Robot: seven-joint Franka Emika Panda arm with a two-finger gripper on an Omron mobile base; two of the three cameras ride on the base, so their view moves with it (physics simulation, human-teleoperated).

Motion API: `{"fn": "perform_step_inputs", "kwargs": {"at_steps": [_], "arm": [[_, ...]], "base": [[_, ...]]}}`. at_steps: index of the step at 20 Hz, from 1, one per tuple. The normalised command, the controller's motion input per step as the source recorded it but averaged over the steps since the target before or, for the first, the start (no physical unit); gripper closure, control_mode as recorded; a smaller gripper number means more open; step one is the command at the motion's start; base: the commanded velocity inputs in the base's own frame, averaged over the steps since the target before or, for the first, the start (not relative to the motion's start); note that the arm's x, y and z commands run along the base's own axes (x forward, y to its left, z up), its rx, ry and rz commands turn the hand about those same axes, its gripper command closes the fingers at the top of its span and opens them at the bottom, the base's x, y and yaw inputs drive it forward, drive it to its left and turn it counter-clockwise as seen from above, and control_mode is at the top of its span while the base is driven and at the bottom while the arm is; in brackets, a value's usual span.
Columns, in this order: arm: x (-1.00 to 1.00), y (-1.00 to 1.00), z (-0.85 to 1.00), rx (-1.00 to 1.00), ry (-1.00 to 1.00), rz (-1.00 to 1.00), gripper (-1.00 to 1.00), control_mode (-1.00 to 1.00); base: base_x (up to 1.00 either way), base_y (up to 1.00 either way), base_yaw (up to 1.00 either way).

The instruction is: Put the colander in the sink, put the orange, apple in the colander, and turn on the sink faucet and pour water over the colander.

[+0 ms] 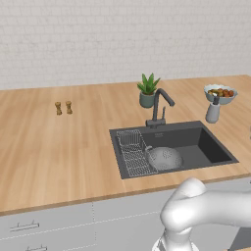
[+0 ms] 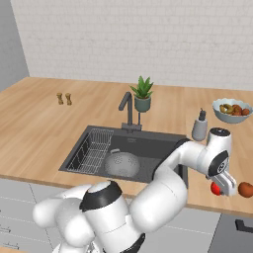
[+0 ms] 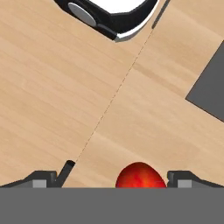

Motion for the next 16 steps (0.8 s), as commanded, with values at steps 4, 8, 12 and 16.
{"fn": "perform_step_inputs", "kwargs": {"at_steps": [4,8,12,16], "arm": [[0.10,0.00,-0.10,0.00,-0.08,0.04,-1.00,-1.00],[0.01,-0.15,-0.27,0.00,-0.01,0.00,-1.00,-1.00],[0.09,-0.02,-0.22,0.00,-0.05,0.02,-1.00,-1.00],[0.20,-0.01,-0.13,0.00,-0.12,0.09,-1.00,-1.00]], "base": [[0.00,0.00,0.00],[0.00,0.00,0.00],[0.00,0.00,0.00],[0.00,0.00,0.00]]}}
